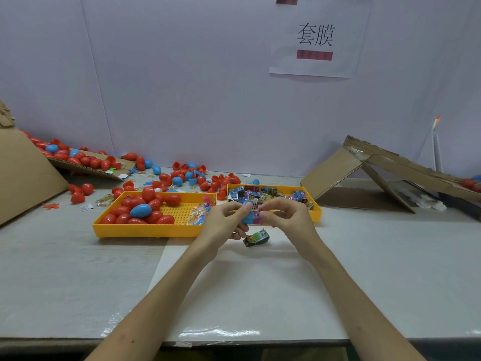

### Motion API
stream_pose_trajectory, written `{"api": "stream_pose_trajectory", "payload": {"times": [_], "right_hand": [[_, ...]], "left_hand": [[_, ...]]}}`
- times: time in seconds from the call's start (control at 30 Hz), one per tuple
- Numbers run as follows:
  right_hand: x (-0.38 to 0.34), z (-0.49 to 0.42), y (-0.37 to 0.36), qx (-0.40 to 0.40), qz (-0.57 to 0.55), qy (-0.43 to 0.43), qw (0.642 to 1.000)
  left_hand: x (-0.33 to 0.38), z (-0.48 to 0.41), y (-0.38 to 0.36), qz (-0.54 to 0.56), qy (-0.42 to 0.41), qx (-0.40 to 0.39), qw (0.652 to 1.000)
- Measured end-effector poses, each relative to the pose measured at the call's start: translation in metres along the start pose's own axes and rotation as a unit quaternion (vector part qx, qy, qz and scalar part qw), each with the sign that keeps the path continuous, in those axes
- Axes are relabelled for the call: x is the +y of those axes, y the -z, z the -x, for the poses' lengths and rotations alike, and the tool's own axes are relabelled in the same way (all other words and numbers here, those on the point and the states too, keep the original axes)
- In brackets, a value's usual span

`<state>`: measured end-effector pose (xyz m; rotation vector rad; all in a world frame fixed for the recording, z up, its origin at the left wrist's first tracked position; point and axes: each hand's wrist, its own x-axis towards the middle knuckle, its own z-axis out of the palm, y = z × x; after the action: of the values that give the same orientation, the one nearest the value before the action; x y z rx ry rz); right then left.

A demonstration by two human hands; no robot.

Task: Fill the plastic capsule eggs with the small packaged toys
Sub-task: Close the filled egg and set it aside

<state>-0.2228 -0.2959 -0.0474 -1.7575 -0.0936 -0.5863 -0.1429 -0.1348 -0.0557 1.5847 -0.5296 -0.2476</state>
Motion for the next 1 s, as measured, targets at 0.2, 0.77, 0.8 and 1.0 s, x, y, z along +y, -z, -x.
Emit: {"api": "stream_pose_trajectory", "payload": {"times": [0.2, 0.77, 0.8, 1.0], "right_hand": [[0.0018, -0.0002, 0.0007, 0.002, 0.005, 0.002, 1.0], [0.0038, -0.0013, 0.0014, 0.001, -0.024, -0.005, 1.0], [0.004, -0.0014, 0.0012, 0.002, -0.023, -0.005, 1.0], [0.0042, -0.0013, 0.0015, 0.003, -0.016, -0.006, 1.0]], "left_hand": [[0.0003, -0.0001, -0.0001, -0.008, -0.011, 0.0, 1.0], [-0.0015, -0.001, 0.0012, 0.0, -0.005, 0.001, 1.0], [-0.0013, -0.0009, 0.0012, -0.001, -0.004, 0.002, 1.0], [-0.0007, -0.0012, 0.0001, -0.01, 0.0, 0.007, 1.0]]}}
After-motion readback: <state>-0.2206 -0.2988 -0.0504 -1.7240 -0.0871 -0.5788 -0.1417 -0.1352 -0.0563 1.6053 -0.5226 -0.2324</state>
